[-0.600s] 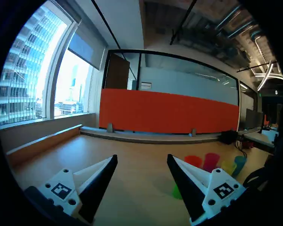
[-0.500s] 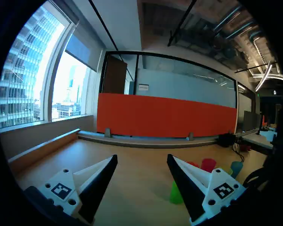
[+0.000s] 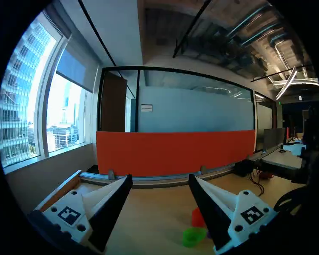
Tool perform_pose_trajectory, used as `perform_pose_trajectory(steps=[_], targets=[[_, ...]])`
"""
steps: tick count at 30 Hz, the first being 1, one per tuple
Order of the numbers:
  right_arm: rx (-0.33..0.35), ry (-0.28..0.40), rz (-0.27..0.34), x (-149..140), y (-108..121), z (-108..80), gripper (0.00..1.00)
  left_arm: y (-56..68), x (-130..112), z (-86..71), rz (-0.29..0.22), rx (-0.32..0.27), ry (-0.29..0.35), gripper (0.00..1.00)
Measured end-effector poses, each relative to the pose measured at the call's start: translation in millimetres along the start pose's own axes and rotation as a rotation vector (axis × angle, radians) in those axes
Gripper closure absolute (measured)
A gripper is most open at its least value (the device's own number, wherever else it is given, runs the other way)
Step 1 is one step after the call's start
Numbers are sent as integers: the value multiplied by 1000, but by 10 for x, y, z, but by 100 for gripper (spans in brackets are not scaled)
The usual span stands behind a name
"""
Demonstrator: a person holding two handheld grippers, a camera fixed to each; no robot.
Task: Pour water
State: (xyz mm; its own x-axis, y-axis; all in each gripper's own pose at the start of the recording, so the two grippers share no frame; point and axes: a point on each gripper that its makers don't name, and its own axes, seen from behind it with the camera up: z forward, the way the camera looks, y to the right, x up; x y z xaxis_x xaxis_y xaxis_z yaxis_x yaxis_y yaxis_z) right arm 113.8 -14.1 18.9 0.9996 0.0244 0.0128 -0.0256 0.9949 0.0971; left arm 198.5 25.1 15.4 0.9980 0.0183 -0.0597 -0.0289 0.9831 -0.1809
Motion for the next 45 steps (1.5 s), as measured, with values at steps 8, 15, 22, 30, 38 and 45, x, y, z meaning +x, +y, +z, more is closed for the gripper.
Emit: perform_pose_trajectory(steps=[8, 15, 22, 30, 38, 45], targets=[[73, -16, 6, 75, -127, 19, 0, 194, 138, 45, 24, -91, -21, 2], [232, -11, 12, 175, -425, -20, 0, 507, 258, 63, -5, -244, -17, 3], [423, -14, 15, 272, -770, -148, 0, 839, 277, 18, -20, -398, -37, 2], [501, -62, 21, 199, -867, -158, 0, 986, 130, 19, 9, -482, -82, 2], [562, -149, -82, -69, -940, -157, 0, 1010, -92, 59, 25, -534, -140, 3], [610, -213, -130, -345, -957, -184, 0, 976, -383, 95, 44, -552, -191, 2]])
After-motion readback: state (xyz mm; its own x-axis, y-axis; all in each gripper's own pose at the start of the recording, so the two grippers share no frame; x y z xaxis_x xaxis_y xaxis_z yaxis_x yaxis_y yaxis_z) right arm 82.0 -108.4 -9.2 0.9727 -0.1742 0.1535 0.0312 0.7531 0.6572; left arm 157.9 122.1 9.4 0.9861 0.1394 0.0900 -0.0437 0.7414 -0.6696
